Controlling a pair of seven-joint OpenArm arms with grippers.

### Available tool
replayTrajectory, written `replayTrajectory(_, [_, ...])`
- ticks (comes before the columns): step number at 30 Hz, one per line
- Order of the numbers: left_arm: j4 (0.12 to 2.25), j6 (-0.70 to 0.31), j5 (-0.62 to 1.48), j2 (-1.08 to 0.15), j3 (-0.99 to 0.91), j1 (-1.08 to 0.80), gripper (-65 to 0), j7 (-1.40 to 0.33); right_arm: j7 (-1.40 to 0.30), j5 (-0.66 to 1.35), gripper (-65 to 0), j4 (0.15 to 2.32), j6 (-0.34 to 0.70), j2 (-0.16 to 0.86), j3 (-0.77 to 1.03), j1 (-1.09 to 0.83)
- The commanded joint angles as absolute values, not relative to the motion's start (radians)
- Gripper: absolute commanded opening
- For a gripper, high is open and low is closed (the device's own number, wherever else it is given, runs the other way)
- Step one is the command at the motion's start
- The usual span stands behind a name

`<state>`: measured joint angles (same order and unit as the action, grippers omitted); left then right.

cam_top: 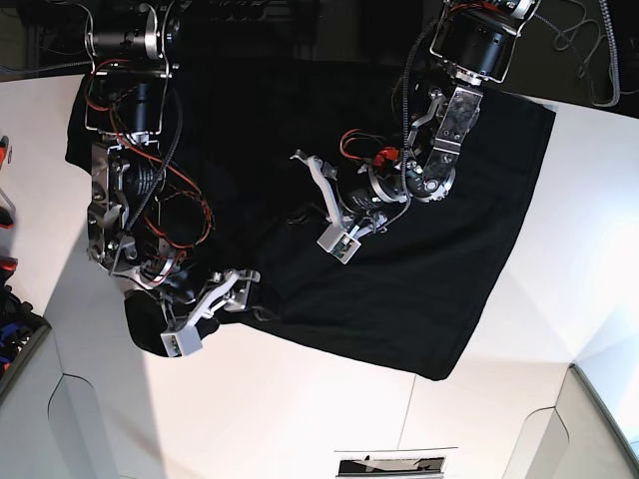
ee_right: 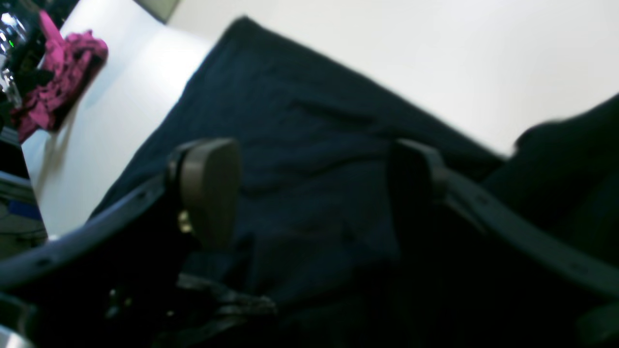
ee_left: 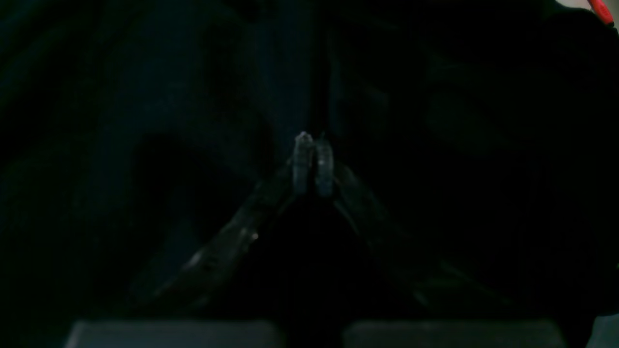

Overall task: Layout the t-shirt on the table in an organized manner, then fold the t-shirt properly
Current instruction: 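Drag the grasped hem outward with the right gripper, smoothing the shirt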

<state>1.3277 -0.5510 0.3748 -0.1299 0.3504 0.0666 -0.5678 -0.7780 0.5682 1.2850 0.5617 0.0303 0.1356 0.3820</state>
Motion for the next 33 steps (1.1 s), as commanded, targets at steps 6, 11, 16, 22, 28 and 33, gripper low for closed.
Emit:
replayTrajectory(6, [1.326, -0.543, 0.332, -0.133, 0.353, 0.066, -65.0, -0.628, -0.727, 0.582, -20.5, 1.303, 0.572, 0.036, 0.136, 0.367])
replayTrajectory(11, [1.326, -0.543, 0.332, -0.134, 0.353, 0.066, -65.0, -0.629, -0.619, 0.426, -20.5, 1.293, 0.569, 0.036, 0.135, 0.334])
replayTrajectory(16, [1.326, -0.543, 0.338, -0.133, 0.353, 0.066, -65.0, -0.629, -0.545, 0.337, -57.9, 1.252, 0.561, 0.064, 0.135, 0.324])
replayTrajectory(22, [1.326, -0.543, 0.34, -0.134, 0.353, 0.066, -65.0, -0.63, -0.505, 0.27, -65.0, 1.25, 0.542, 0.135, 0.136, 0.327])
replayTrajectory(28, [1.326, -0.543, 0.34, -0.136, 0.353, 0.066, -65.0, -0.632, -0.466, 0.18, -65.0, 1.25, 0.442, 0.27, 0.141, 0.327])
replayTrajectory(33, [1.326, -0.543, 0.34, -0.136, 0.353, 0.067, -65.0, -0.632, -0.456, 0.176, -65.0, 1.25, 0.368, 0.381, 0.205, 0.327])
